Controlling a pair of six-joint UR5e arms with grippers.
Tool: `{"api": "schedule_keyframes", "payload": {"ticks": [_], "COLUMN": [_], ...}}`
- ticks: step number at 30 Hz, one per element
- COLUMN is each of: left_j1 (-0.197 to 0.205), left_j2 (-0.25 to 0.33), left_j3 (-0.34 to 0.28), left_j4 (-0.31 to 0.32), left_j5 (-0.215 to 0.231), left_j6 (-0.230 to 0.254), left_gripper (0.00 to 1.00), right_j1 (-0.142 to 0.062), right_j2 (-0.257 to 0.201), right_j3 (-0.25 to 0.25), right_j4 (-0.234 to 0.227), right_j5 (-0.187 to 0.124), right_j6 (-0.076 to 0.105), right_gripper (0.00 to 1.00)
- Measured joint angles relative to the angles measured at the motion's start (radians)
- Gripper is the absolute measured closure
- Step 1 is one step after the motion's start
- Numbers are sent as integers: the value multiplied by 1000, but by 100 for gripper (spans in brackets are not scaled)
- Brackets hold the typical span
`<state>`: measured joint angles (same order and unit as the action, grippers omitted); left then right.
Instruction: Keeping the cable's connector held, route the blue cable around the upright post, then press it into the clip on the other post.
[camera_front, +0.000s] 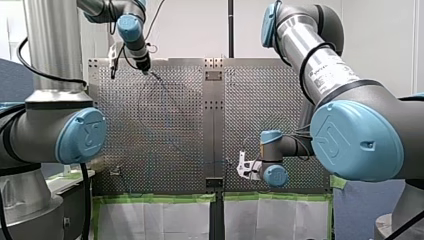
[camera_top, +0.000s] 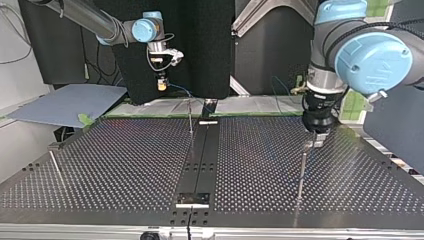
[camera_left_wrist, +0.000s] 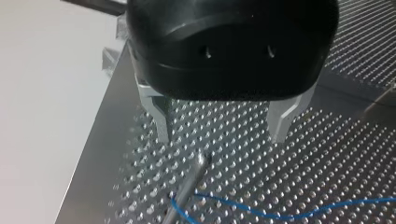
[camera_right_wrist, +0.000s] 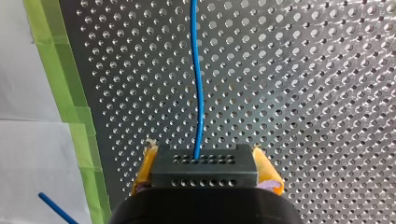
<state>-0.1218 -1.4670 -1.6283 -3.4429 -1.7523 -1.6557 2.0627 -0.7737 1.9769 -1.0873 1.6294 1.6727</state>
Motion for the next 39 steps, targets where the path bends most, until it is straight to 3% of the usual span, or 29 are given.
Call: {"api": "schedule_keyframes", "payload": {"ticks": [13, 25, 32, 39], "left_j1": [-103, -206, -266, -271], "left_j2": [-74, -174, -240, -300], "left_j3": [47, 144, 160, 160], "left_j4": [75, 174, 221, 226], "left_j5": [-66, -163, -151, -156], "left_j6": [104, 207, 229, 248], "left_gripper": [0, 0, 0, 0], "right_j1": [-2, 0, 0, 0], "right_j2": [0, 0, 0, 0], "right_j3": [0, 0, 0, 0], "right_j4": [-1, -2, -2, -2], "right_j5": [-6, -15, -15, -15], "right_j6": [10, 15, 14, 13], "right_gripper": [100, 100, 100, 100]}}
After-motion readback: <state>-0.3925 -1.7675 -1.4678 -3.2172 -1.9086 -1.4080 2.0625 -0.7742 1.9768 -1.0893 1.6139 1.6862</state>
